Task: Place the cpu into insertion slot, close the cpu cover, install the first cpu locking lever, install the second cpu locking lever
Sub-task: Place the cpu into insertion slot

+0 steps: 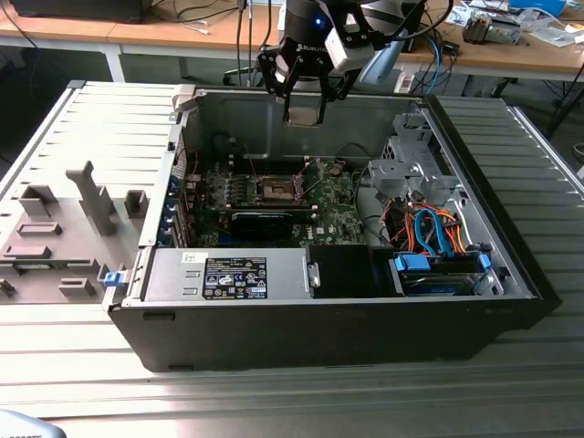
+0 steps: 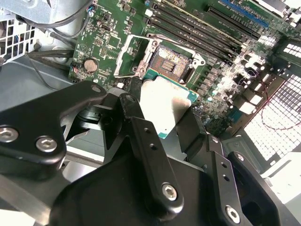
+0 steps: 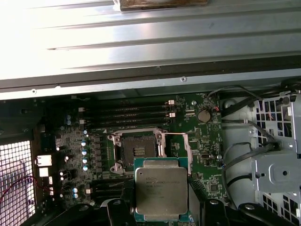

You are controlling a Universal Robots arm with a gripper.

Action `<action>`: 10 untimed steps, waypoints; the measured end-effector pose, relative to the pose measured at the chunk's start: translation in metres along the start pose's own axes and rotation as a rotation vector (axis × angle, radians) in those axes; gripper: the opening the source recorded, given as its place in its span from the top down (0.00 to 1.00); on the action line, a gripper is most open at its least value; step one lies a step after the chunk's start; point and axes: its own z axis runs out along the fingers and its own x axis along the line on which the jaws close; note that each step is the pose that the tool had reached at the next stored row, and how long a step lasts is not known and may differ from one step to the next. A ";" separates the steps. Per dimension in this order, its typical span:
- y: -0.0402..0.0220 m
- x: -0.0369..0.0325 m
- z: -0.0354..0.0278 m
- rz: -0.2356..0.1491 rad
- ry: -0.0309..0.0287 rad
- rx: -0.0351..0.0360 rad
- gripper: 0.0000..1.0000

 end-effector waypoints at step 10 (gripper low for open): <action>0.0000 0.0000 0.0000 0.005 -0.0001 -0.0001 0.45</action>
